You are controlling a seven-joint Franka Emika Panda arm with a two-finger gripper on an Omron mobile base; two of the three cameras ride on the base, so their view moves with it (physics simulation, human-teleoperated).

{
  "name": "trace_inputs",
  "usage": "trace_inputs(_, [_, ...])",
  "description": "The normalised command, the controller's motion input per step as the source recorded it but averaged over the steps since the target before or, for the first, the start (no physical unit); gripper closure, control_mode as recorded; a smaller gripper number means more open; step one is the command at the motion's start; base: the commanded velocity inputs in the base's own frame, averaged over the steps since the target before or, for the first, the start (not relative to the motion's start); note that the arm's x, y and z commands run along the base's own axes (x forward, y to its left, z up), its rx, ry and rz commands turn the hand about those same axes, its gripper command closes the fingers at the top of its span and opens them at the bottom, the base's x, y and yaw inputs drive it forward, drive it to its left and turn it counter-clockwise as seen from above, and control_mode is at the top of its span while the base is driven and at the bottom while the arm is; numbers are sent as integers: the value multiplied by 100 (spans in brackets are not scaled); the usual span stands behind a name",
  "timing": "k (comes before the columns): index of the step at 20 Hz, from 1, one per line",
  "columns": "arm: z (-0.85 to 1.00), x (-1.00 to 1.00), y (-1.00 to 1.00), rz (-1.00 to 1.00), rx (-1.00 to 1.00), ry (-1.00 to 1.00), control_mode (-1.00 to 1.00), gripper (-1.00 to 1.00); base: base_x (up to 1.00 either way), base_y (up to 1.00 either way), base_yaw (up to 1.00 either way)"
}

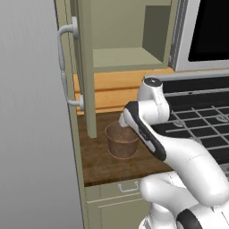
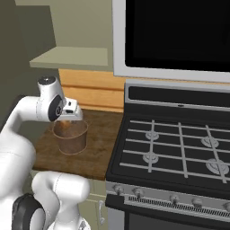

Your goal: Open the cabinet, pick up the bread from the cabinet and place it in the basket. Then move the basket to the dining counter.

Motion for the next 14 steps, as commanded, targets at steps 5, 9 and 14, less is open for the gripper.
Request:
trace_inputs(5, [-55,29,37,4,0,10,-100,100,0,0,0])
trace_inputs(9, [-53,28,4,0,0,10,-100,100,0,0,0])
trace_inputs(14, [-30,38,0,0,-3,5,-100,100,0,0,0])
